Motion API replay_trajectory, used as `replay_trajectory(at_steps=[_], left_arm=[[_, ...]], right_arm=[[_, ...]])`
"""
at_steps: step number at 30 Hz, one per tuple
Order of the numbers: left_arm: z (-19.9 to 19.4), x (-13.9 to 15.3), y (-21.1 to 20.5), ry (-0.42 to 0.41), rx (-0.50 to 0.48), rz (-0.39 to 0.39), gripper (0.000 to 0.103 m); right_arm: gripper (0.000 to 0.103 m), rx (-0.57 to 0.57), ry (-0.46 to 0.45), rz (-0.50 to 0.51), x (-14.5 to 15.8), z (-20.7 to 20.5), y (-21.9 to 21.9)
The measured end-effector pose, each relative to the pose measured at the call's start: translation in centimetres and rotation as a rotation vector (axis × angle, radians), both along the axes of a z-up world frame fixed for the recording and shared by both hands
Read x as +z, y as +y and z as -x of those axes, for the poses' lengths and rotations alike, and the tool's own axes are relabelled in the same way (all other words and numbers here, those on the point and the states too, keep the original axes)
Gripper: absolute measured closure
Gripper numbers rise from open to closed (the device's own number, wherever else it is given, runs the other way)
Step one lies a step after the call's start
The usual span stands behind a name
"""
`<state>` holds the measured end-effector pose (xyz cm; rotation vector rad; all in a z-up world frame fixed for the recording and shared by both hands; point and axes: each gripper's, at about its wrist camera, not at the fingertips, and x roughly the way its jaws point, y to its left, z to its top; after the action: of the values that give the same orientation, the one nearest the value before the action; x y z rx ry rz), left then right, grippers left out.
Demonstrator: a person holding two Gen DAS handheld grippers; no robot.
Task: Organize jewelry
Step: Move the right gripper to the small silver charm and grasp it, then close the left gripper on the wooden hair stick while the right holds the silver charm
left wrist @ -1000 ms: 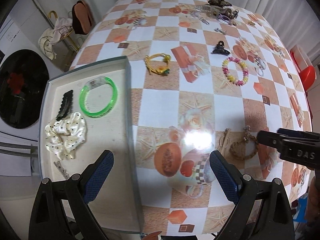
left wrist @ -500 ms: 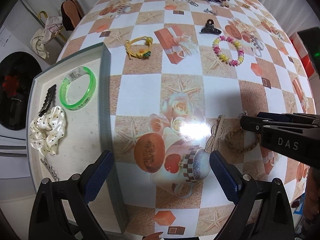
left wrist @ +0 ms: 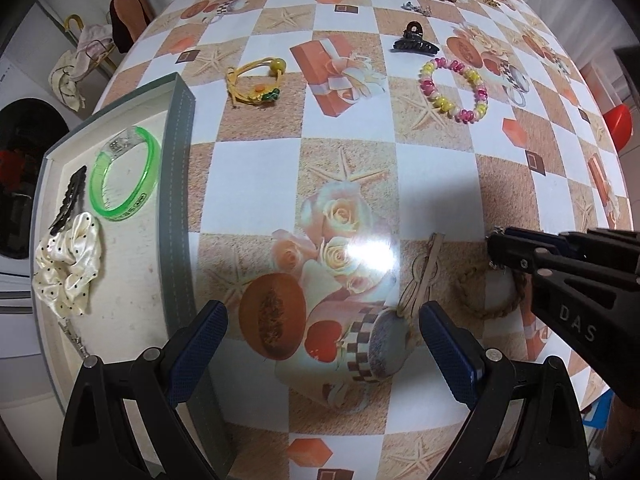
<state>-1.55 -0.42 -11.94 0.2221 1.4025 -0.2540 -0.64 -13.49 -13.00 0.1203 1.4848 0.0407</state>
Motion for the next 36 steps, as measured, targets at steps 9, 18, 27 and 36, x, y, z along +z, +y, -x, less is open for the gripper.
replay_trajectory(at_steps=[9, 18, 27, 36], left_arm=[[-0.9, -1.0, -2.4, 0.016, -0.069, 0.060, 0.007], [-0.7, -1.8, -5.2, 0.017, -0.117, 0.033, 0.026], [-1.4, -1.4, -6.8, 0.001, -0.155, 0.034, 0.055], [-2.1, -0.7, -7.8, 0.024, -0.167, 0.076, 0.092]], right_arm=[[0.094, -0.076, -0.001, -0.005, -0.2, -0.5, -2.4], [0.094, -0.127, -0.003, -0.057, -0.2, -0.2, -4.4], [0.094, -0.177, -0.019, -0.085, 1.5, 1.0, -7.0], [0.094, -0.225, -0.030, -0.103, 2.7, 1.8, -7.9]])
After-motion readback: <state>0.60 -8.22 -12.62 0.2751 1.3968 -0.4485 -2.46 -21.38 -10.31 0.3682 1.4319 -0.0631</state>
